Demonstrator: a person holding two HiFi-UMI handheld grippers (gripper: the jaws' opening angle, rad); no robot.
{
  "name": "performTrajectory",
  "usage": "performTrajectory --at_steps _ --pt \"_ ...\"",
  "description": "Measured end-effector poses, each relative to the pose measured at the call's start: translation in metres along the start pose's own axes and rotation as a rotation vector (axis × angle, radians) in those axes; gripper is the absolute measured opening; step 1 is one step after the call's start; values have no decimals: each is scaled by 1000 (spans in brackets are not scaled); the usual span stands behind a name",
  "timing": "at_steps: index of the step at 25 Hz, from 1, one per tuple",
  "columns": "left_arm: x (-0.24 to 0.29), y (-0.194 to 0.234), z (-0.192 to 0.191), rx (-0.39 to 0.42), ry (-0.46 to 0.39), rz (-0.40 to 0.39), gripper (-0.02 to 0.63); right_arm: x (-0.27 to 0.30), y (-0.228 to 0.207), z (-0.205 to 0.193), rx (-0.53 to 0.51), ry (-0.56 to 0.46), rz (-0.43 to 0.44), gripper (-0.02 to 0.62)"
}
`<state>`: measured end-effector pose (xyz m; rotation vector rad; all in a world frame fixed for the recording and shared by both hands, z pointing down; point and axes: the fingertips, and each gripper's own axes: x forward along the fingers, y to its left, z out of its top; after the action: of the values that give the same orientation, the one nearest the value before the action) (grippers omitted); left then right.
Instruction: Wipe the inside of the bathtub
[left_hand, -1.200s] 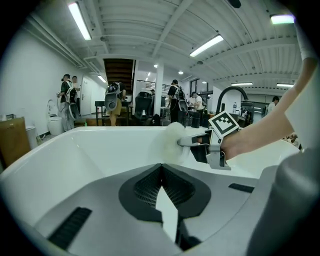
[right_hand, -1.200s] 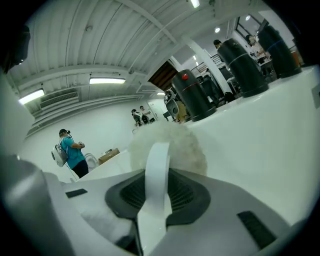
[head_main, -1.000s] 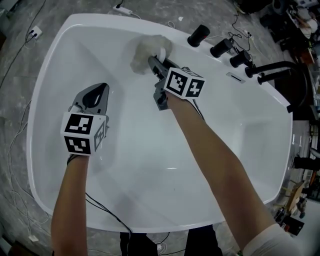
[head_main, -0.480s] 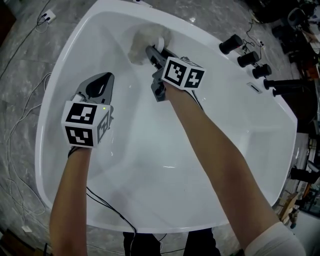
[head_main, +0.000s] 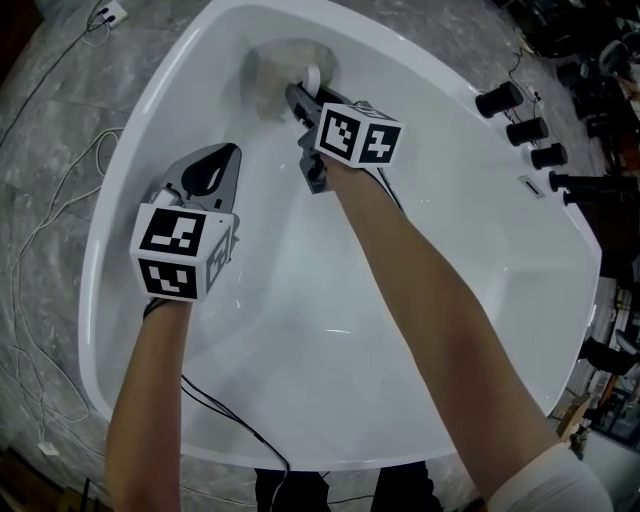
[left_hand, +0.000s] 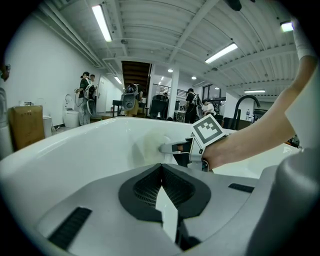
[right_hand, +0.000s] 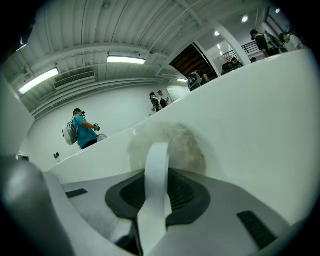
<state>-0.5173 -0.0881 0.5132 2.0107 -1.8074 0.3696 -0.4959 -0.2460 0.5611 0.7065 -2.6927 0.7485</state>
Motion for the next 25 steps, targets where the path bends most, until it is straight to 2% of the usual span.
performTrajectory --at_steps 10,17,25 --pt "3 5 -32 1 27 -25 6 13 -8 -52 3 51 -28 91" --pt "18 -14 -42 2 45 -56 6 -9 -38 -85 20 93 -77 91" --pt "31 -43 -49 31 77 -94 6 -42 -67 -88 34 84 -106 91"
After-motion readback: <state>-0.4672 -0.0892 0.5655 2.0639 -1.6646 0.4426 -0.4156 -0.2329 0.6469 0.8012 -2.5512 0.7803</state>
